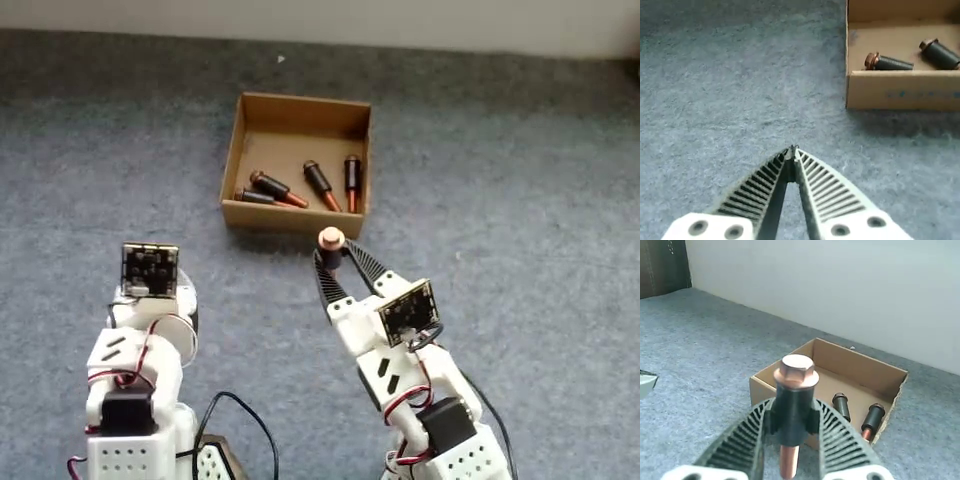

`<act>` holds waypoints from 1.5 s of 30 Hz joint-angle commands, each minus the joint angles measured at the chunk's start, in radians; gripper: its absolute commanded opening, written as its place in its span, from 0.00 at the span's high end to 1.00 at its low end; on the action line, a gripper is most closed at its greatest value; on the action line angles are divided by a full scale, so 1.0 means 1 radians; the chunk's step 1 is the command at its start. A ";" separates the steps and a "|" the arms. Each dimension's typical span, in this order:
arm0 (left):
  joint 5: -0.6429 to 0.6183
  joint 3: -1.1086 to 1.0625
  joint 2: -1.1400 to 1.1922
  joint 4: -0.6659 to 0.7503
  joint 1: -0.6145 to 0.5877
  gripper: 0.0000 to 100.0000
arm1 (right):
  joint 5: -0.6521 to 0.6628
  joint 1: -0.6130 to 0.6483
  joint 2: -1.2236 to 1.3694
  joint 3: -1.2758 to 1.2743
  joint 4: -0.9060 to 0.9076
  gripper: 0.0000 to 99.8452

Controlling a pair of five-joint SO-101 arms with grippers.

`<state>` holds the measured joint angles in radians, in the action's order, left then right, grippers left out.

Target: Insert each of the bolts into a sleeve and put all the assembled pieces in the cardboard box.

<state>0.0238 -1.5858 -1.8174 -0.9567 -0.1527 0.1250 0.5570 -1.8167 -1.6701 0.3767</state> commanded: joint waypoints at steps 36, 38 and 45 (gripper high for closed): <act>0.230 -0.110 -0.001 -0.021 0.071 0.99 | 0.052 -0.088 1.125 0.723 -0.331 0.99; 0.230 -0.110 -0.001 -0.026 0.071 0.99 | 0.052 -0.113 1.248 0.788 -0.372 0.99; 0.230 -0.110 -0.001 -0.026 0.071 0.99 | 0.051 -0.174 1.641 0.969 -0.496 0.99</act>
<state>0.2447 -1.6763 -1.8174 -0.9782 -0.0928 0.1649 0.4112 -0.2808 -0.8216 -0.0499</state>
